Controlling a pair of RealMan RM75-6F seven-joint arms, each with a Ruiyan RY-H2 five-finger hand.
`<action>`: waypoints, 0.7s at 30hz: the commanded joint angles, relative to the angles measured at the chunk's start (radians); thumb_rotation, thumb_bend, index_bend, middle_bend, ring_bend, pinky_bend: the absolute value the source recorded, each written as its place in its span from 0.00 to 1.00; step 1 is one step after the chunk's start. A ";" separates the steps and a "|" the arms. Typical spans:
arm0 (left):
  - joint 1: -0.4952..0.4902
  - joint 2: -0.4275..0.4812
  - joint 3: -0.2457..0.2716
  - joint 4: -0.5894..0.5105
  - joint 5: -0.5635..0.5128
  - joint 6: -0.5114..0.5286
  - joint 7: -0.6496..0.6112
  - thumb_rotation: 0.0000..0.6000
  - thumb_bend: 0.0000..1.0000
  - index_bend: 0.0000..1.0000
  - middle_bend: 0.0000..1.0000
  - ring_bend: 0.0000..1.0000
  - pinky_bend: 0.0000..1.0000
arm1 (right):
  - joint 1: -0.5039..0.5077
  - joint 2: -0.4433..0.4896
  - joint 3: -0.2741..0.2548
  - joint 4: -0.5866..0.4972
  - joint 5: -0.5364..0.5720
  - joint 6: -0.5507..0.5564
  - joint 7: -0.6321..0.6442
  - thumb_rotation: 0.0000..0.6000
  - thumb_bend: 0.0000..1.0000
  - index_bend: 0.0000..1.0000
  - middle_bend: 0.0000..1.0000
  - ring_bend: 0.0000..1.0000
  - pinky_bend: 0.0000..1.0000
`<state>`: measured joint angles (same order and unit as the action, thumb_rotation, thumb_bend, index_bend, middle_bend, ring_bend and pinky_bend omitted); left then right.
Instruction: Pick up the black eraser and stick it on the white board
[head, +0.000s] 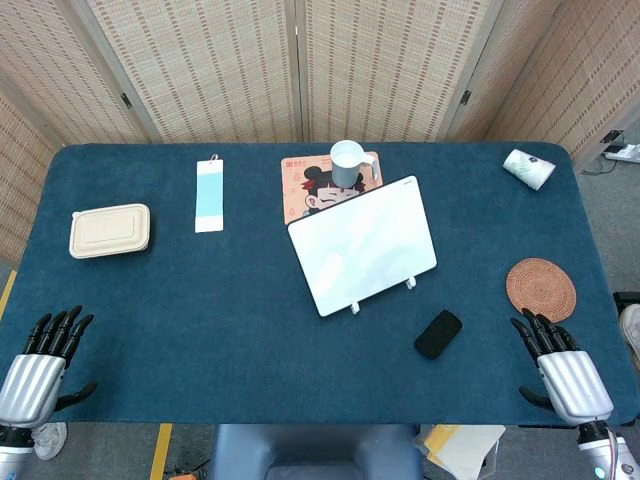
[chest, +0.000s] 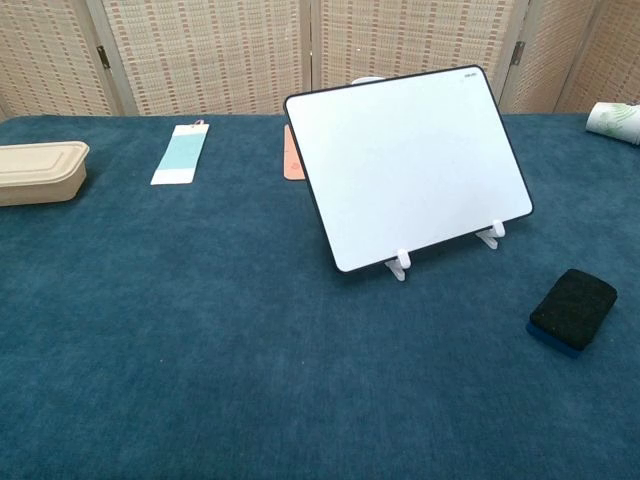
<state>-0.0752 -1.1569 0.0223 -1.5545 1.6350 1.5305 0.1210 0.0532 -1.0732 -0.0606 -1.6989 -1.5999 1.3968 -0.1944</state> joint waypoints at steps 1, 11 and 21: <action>0.000 0.001 0.000 -0.001 0.002 0.003 -0.002 1.00 0.18 0.00 0.00 0.00 0.00 | 0.000 -0.001 -0.002 0.000 -0.002 0.000 -0.004 1.00 0.19 0.00 0.00 0.00 0.14; -0.003 -0.003 0.004 -0.001 0.014 0.002 0.000 1.00 0.18 0.00 0.00 0.00 0.00 | 0.012 -0.011 -0.010 0.023 -0.032 -0.010 0.007 1.00 0.19 0.00 0.00 0.00 0.14; 0.005 0.006 -0.001 -0.003 0.004 0.017 -0.031 1.00 0.18 0.00 0.00 0.00 0.00 | 0.160 -0.011 0.031 0.044 -0.121 -0.149 -0.103 1.00 0.19 0.15 0.00 0.00 0.14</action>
<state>-0.0713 -1.1508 0.0216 -1.5580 1.6382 1.5463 0.0907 0.1670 -1.0975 -0.0488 -1.6365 -1.7075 1.2985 -0.2412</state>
